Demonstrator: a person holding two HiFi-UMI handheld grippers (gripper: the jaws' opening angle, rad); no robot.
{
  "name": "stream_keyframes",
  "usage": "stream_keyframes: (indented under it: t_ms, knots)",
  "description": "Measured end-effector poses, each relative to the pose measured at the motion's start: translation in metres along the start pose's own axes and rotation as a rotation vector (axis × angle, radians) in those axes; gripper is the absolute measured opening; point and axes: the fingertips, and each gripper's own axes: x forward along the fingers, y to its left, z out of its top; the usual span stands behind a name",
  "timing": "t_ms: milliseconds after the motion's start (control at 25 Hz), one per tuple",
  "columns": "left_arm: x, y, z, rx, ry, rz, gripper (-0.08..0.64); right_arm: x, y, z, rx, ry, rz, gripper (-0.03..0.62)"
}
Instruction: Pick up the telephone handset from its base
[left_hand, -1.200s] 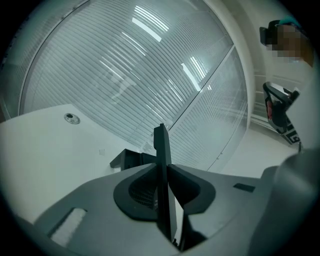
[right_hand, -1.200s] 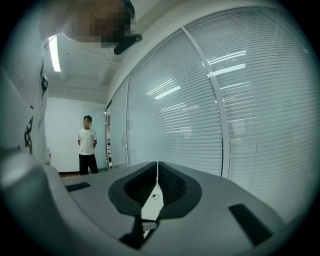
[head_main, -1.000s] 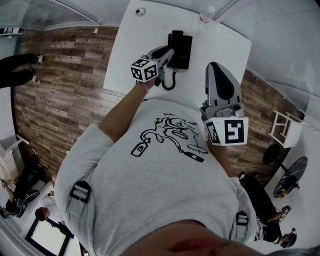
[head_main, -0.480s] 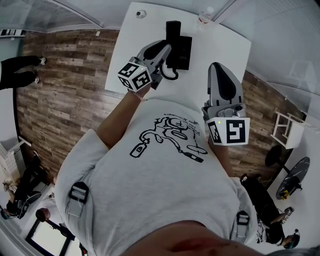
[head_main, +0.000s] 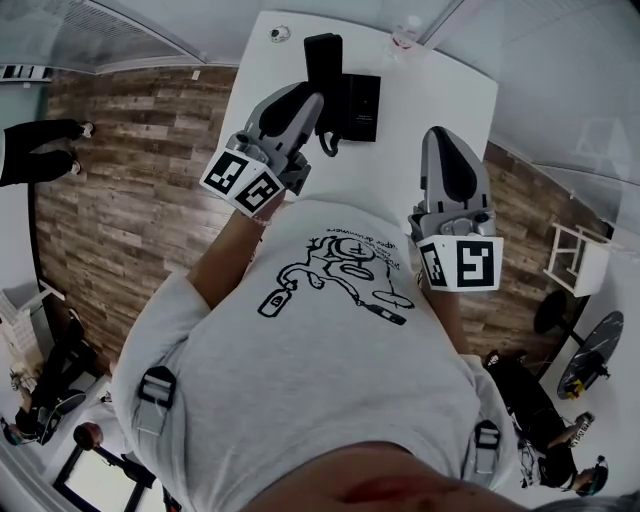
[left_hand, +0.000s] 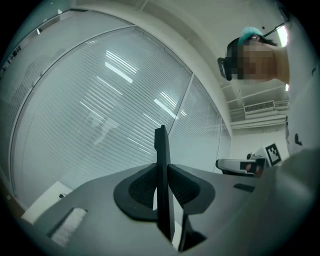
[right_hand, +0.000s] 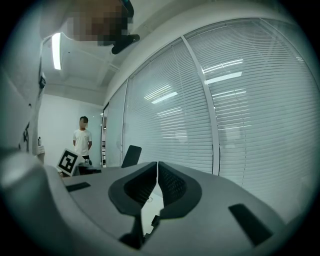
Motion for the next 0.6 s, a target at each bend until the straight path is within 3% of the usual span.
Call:
stream_keyframes:
  t_ms: [280,600]
  knots:
    - [-0.02,-0.015,0.031,0.056,-0.054,0.013,0.066,-0.006,-0.004,-0.001,-0.005,0.001,-0.016,0.009]
    - [-0.026,-0.024,0.04,0.089,-0.069,0.017,0.066,-0.01,-0.005,-0.003,-0.035,0.017,-0.017,0.008]
